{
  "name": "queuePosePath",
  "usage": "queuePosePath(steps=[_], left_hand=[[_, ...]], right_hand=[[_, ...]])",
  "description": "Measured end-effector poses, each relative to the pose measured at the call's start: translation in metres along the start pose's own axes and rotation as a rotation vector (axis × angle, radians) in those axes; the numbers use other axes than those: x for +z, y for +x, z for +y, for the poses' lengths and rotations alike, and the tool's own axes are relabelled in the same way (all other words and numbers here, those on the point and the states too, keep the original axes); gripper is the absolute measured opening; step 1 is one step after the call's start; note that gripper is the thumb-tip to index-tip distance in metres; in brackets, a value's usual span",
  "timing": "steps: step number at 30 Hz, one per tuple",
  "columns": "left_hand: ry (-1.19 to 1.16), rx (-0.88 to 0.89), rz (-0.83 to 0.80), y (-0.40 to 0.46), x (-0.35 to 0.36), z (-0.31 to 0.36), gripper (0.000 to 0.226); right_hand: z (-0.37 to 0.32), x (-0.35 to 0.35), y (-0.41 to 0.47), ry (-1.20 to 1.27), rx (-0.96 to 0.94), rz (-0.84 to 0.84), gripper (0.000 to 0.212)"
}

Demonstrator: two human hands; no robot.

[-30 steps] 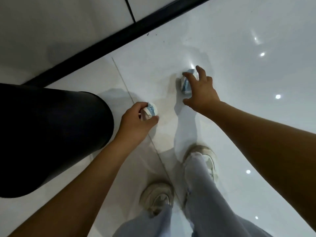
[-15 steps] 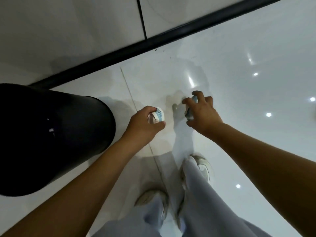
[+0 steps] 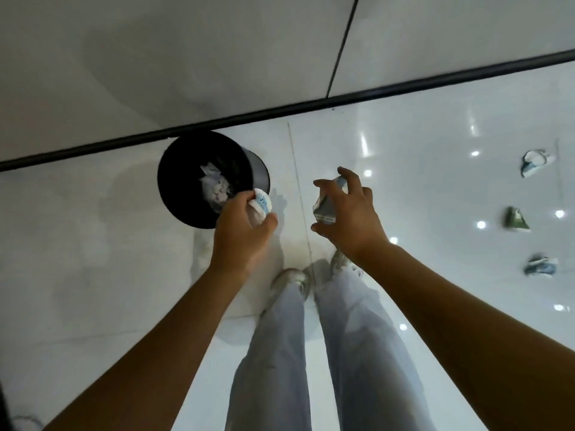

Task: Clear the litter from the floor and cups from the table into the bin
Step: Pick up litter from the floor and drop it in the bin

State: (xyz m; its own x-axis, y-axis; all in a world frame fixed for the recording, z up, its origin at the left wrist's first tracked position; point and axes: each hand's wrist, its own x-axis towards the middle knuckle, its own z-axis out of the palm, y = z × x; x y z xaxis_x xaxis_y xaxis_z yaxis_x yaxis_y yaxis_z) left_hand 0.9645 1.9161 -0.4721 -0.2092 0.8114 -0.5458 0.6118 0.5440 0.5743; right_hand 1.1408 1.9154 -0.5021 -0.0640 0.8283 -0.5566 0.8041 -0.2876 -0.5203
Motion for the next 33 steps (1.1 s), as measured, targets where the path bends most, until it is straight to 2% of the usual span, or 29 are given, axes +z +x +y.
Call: queuePosePath(steps=[6,11,13,16,24,28,33], left_hand=[[0.044,-0.071,0.109,0.022,-0.057,-0.017,0.041],[0.067,-0.163,-0.012,0.064,-0.065,-0.031,0.053],[0.095,-0.191,-0.029,0.069,-0.07,-0.036,0.048],[0.086,-0.155,-0.006,0.059,-0.084,-0.043,0.023],[0.088,-0.162,-0.029,0.021,-0.123,-0.062,0.034],[0.09,-0.147,-0.019,0.01,-0.148,-0.066,0.036],[0.14,-0.097,-0.032,-0.003,-0.169,-0.055,0.035]], right_hand=[[-0.062,0.012,-0.017,0.06,-0.055,-0.007,0.076],[-0.078,0.029,-0.018,0.039,-0.071,-0.023,0.076],[-0.084,0.035,-0.017,0.026,-0.069,-0.039,0.077],[-0.1,0.041,-0.015,0.001,-0.066,-0.074,0.077],[-0.177,0.054,0.017,-0.064,-0.148,-0.098,0.08],[-0.197,0.058,0.033,-0.086,-0.081,-0.193,0.09],[-0.182,0.043,0.01,-0.063,-0.021,-0.148,0.076]])
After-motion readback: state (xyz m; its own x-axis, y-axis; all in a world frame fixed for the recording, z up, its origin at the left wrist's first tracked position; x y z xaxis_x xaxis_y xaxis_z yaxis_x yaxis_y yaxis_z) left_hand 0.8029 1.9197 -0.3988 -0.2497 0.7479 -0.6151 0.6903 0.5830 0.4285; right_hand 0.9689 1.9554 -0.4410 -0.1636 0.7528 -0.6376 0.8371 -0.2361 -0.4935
